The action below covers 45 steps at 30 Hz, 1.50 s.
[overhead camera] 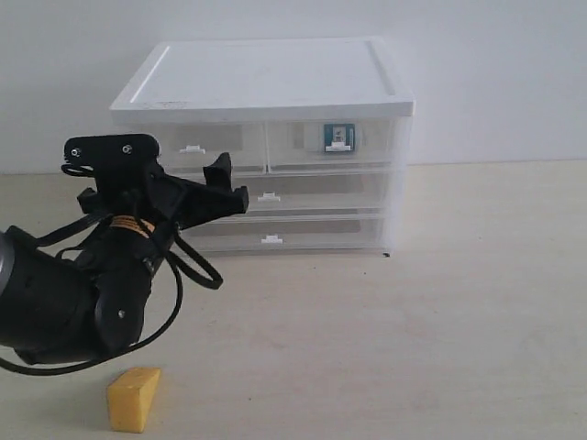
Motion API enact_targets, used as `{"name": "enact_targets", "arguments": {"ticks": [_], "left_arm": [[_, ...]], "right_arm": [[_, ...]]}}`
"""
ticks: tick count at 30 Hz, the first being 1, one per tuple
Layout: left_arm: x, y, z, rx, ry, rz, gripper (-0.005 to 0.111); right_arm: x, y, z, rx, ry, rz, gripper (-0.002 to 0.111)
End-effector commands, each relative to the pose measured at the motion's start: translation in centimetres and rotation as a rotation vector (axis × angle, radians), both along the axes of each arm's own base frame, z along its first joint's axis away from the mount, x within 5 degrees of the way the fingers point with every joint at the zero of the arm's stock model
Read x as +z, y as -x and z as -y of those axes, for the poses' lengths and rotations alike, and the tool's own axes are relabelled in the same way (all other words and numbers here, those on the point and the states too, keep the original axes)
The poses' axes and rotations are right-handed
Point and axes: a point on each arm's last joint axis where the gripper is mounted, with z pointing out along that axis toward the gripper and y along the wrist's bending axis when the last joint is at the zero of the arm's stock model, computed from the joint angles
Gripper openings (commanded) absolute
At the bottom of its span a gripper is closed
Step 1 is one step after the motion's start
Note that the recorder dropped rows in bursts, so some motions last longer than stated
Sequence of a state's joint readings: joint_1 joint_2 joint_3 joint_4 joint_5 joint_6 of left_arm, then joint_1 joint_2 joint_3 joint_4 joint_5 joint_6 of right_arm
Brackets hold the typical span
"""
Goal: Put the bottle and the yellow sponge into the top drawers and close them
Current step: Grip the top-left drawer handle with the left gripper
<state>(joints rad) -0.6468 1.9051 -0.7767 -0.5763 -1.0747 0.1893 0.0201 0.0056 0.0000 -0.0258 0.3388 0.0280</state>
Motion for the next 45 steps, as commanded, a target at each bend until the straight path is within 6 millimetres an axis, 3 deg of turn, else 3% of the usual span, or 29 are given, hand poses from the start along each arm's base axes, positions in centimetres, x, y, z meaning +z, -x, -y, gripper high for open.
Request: {"name": "enact_targets", "arguments": {"ticks": [1,8,14,28,39,45], "left_arm": [[-0.6,-1.1,0.5,0.039,-0.020,0.034,0.080],[-3.3,-1.5,0.5,0.070,-0.020,0.050,0.077],[-2.8,-2.0,0.5,0.069,-0.012,0.069,0.060],[-1.8,-2.9,1.0,0.090,0.019,0.104,0.060],[-1.1,-4.4,-0.5,0.121,0.021,0.136,0.060],[-0.9,-4.5,-0.1,0.078,0.007,0.152,0.060]], "right_arm": [[0.0,0.0,0.0,0.003,0.013,0.007,0.000],[0.0,0.0,0.0,0.003,0.013,0.007,0.000],[0.0,0.0,0.0,0.003,0.013,0.007,0.000],[0.0,0.0,0.0,0.003,0.013,0.007,0.000],[0.0,0.0,0.0,0.003,0.013,0.007,0.000],[0.0,0.0,0.0,0.003,0.013,0.007,0.000]]}}
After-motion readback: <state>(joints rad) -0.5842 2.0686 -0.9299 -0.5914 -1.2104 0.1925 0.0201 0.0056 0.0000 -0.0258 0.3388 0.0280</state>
